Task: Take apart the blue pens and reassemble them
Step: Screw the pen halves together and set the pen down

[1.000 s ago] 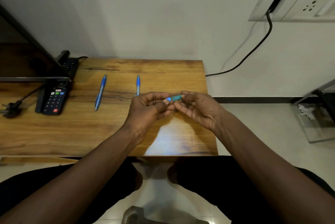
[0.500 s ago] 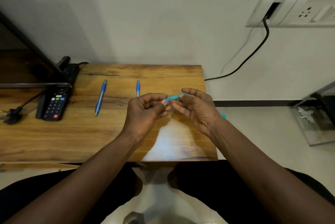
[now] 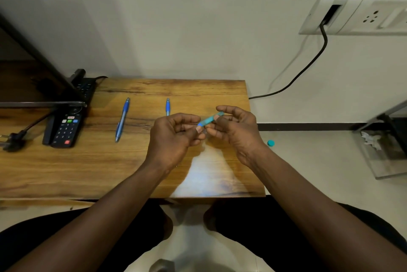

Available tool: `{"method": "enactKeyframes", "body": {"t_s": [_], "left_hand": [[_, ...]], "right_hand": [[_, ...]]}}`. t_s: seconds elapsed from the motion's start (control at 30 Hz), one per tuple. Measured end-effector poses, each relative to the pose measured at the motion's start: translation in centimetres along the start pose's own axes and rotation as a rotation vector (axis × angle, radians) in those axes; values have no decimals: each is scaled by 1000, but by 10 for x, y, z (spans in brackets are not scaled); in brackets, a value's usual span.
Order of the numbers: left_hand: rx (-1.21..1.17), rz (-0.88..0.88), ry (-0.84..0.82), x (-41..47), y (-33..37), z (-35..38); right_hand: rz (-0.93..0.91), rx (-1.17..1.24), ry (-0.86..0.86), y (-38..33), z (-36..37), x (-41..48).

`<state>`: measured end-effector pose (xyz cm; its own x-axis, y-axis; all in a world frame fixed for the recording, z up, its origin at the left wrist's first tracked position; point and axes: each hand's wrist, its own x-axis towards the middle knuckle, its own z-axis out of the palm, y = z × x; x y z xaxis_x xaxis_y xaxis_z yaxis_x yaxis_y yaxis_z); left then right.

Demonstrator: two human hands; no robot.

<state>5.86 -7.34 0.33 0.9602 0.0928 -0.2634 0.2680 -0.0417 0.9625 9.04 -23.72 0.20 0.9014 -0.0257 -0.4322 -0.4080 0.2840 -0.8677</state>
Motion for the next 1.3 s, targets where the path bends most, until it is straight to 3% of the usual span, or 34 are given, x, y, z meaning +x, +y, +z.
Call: {"method": "enactKeyframes", "body": {"t_s": [0.3,0.57,1.1,1.3], "left_hand": [[161,-63,-158,3,14,-10],[66,-176,-178,6,17,-16],[-137,-305,-21,8,11,-11],[-126,-217,-20,6,7,-10]], "right_hand": [[-31,-134,-39,-2,-4,2],[-44,-121,-80,-3,-1,1],[-160,-124,-116,-4,2,-1],[-140,-132,-111,-2,1,1]]}}
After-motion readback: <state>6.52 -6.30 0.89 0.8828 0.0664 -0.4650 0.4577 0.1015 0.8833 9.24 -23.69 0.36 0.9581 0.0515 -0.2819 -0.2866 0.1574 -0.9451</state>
